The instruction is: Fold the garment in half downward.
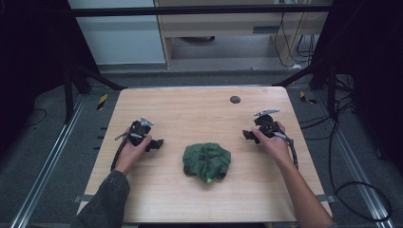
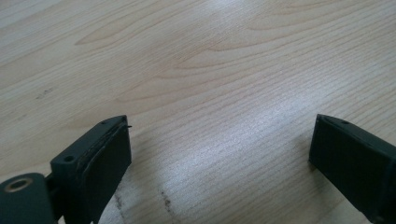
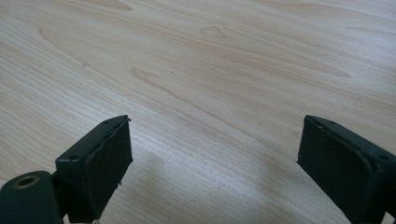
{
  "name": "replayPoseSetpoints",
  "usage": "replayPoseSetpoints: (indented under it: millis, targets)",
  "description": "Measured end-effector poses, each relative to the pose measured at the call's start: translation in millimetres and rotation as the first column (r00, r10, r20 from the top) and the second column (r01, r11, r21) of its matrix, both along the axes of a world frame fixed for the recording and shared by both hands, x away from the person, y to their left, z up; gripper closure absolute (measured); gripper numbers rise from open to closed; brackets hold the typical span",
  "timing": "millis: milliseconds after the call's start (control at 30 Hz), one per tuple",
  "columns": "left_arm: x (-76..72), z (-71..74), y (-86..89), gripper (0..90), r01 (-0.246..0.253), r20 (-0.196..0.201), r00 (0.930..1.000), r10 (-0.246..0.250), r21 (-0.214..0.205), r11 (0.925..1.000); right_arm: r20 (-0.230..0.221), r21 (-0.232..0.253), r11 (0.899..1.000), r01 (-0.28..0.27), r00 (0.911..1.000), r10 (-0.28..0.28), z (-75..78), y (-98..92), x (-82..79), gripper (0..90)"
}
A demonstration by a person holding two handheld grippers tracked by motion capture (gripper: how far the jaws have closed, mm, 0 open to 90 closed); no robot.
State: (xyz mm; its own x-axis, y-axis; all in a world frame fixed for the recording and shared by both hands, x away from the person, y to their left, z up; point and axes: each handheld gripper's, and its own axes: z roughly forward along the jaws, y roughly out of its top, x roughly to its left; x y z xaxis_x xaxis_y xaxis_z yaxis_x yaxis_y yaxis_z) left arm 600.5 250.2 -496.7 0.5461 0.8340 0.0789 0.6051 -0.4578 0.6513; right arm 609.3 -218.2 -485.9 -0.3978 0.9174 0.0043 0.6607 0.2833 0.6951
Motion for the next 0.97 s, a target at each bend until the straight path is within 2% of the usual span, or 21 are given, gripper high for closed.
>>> replayPoseSetpoints:
  millis: [233, 333, 500, 567, 633, 667, 733, 867, 967]
  targets:
    - [0.4, -7.7, 4.0, 2.9, -0.016, 0.018, 0.9997, 0.017, -0.078, 0.9968, 0.01, 0.015, 1.0, 0.027, 0.9996, -0.027, -3.0, -1.2, 1.2, 5.1]
    - [-0.6, -10.4, 4.9, 1.1, -0.014, 0.041, 0.999, 0.018, -0.093, 0.9956, 0.012, 0.021, 0.999, 0.043, 0.999, -0.043, -4.5, -1.9, 1.4, 4.9]
    - [-0.5, -10.4, 4.8, 0.6, -0.017, 0.04, 0.999, 0.021, -0.092, 0.9956, 0.008, 0.007, 0.997, 0.072, 0.9973, -0.072, -8.8, -1.5, 1.3, 5.3]
    - [-1.0, -10.5, 4.6, 0.2, -0.025, 0.037, 0.9989, 0.029, -0.092, 0.9954, 0.026, -0.007, 0.997, 0.083, 0.9962, -0.083, -13.3, -1.5, -0.2, 5.4]
    - [-1.7, -10.6, 4.5, 0.0, -0.032, 0.037, 0.9987, 0.036, -0.093, 0.9952, 0.011, -0.028, 0.993, 0.119, 0.9929, -0.119, -19.8, -0.5, -1.5, 2.9]
    - [-2.1, -10.6, 4.7, 0.0, -0.035, 0.037, 0.9986, 0.039, -0.092, 0.9952, 0.008, 0.004, 0.991, 0.134, 0.9909, -0.134, -22.0, -2.2, -2.2, 1.1]
    - [-2.9, -10.5, 5.0, 0.0, -0.04, 0.037, 0.9984, 0.044, -0.092, 0.995, 0.039, 0.009, 0.989, 0.146, 0.9886, -0.146, -25.1, -4.4, -4.7, 0.3]
    - [-3.1, -10.4, 5.2, 0.0, -0.042, 0.034, 0.9984, 0.045, -0.089, 0.9951, 0.038, 0.012, 0.98, 0.2, 0.979, -0.2, -25.3, -4.5, -9.7, 0.2]
    - [-4.2, -10.4, 4.8, 0.0, -0.053, 0.034, 0.9979, 0.056, -0.088, 0.9947, 0.038, 0.012, 0.979, 0.202, 0.9785, -0.203, -25.3, -4.4, -10.0, 0.2]
